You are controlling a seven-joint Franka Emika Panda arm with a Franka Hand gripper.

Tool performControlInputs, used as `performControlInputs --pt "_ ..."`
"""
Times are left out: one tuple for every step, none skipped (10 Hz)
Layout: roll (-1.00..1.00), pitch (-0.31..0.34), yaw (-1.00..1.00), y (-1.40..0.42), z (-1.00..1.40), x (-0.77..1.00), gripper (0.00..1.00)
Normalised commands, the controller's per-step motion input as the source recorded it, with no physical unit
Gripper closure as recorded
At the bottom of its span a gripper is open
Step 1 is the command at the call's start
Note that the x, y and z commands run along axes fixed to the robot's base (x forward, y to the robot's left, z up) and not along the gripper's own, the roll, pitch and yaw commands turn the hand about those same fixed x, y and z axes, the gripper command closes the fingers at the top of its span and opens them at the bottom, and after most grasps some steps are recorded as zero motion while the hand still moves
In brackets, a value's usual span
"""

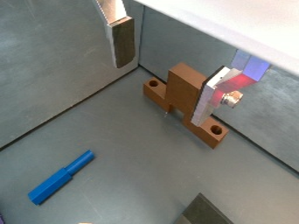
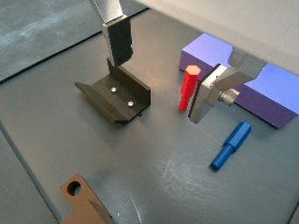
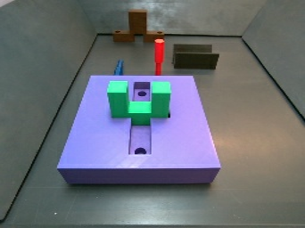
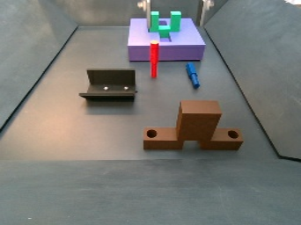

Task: Pick up the brown object. Move up. Move to above the board. Insert the brown object.
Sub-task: Pick up the brown object.

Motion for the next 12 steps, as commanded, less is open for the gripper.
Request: performControlInputs --pt "-0.12 -0.006 -0.15 0.76 -0.23 -0.15 0.00" --pt "-0.07 -0.039 -0.13 0.79 -0.34 -0.23 0.00" --pt "-0.04 -0.053 -0.13 0.80 -0.37 -0.25 0.00" --pt "-0.03 -0.053 -0.13 0.80 -0.38 -0.23 0.00" --pt "-0.01 -0.044 -0.16 0.79 -0.39 -0.23 0.00" --pt "0.00 -0.063 -0.19 0.79 -0.48 -0.22 0.00" --pt "0.00 -0.046 -0.15 0.73 -0.45 -0.08 0.00" --pt "-0.01 -0.003 -0.10 0.55 -0.32 0.00 0.00" --pt "0.00 -0.004 -0.09 0.35 -0.27 0.00 0.00" --pt "0.00 -0.020 -0.01 0.15 -0.19 -0.02 0.00" --pt "0.00 0.000 0.00 0.04 -0.11 0.00 0.00" --pt "0.00 0.000 0.00 0.02 -0.08 0.05 0.00"
